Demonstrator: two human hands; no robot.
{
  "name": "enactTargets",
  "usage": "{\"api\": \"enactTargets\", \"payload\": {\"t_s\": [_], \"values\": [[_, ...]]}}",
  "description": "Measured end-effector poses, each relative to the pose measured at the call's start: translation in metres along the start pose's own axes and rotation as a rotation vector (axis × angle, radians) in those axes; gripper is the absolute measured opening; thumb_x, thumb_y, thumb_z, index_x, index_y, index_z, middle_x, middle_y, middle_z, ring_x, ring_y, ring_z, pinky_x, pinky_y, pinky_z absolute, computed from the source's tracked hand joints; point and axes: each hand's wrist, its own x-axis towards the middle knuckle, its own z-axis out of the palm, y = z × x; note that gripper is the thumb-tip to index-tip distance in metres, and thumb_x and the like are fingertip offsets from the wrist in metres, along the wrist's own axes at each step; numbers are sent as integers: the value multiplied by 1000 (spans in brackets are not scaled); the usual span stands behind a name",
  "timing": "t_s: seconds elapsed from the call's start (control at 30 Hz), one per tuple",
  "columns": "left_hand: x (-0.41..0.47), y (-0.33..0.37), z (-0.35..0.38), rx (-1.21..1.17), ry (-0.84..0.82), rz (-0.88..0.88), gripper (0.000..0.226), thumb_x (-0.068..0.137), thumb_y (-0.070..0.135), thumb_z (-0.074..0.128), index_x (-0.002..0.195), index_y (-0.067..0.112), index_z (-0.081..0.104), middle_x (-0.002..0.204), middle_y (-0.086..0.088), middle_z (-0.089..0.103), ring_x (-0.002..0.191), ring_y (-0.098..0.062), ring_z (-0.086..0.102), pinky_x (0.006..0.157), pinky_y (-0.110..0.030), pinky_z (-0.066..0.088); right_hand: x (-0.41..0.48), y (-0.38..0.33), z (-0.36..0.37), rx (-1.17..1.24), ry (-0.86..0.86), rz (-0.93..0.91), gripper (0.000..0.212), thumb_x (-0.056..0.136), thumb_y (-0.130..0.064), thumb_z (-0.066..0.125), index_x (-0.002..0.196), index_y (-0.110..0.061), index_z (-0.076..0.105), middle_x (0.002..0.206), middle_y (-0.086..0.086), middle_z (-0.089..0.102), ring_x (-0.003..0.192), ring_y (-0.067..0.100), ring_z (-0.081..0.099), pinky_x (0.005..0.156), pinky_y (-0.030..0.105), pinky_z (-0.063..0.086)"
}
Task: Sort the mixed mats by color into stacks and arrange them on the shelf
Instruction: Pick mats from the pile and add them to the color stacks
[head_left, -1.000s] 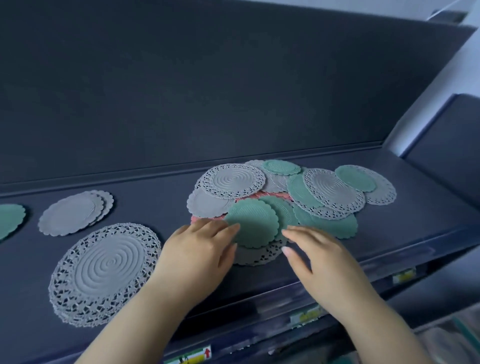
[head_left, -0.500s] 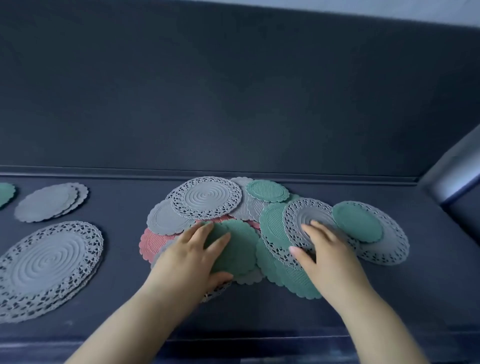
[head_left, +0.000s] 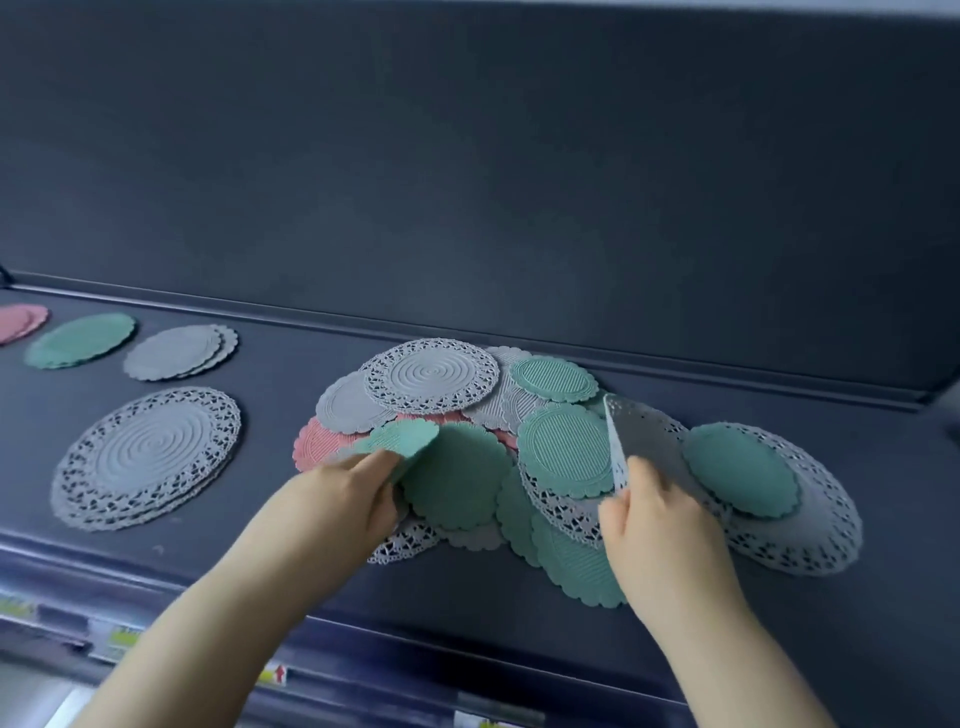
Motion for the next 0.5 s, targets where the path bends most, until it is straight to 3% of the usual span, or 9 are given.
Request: {"api": "enactTargets", "payload": {"t_s": [0.07, 0.1, 0.17, 0.23, 0.37, 0.5], "values": [[-1, 5, -1, -2, -5, -45, 38, 77, 31, 38, 103, 24, 65, 87, 10, 67, 65, -20, 62, 50, -26, 44, 3, -4, -4, -21, -109, 42, 18, 86, -15, 40, 102, -8, 46, 86, 3, 52, 69, 20, 48, 55, 28, 32], [-2, 6, -1, 23, 6, -35, 38, 76, 30, 41, 104, 28, 66, 92, 13, 68, 69, -17, 65, 50, -25, 44, 4, -4, -6, -45, -84, 30, 22, 87, -16, 37, 106, -9, 46, 88, 3, 52, 72, 20, 49, 58, 29, 34], [-2, 4, -4, 72, 13, -22, 35, 76, 29, 43, 100, 31, 68, 89, 16, 70, 67, -11, 66, 43, -21, 45, 5, -4, -7, -32, -53, 33, 20, 85, -11, 41, 100, -6, 53, 70, 4, 50, 58, 23, 46, 46, 29, 30], [-3, -1, -6, 62, 52, -19, 38, 80, 29, 38, 100, 30, 70, 93, 16, 71, 73, -8, 69, 43, -21, 48, 3, -5, -6, 149, 49, 102, 16, 80, 0, 48, 92, 1, 60, 48, 6, 42, 40, 25, 36, 38, 23, 19], [-3, -13, -11, -40, 173, 51, 41, 84, 21, 36, 106, 22, 71, 106, 7, 70, 95, -15, 68, 67, -31, 56, 4, -27, -9, 417, 213, 88, 17, 83, -5, 41, 86, -5, 57, 46, -7, 29, 40, 12, 27, 40, 22, 21], [-6, -43, -25, -98, 324, 127, 39, 86, 15, 38, 106, 11, 72, 109, -2, 69, 107, -20, 63, 88, -28, 48, 8, -77, -7, 507, 288, 74, 24, 85, -6, 42, 98, 1, 60, 45, 9, 44, 40, 17, 34, 42, 22, 20]]}}
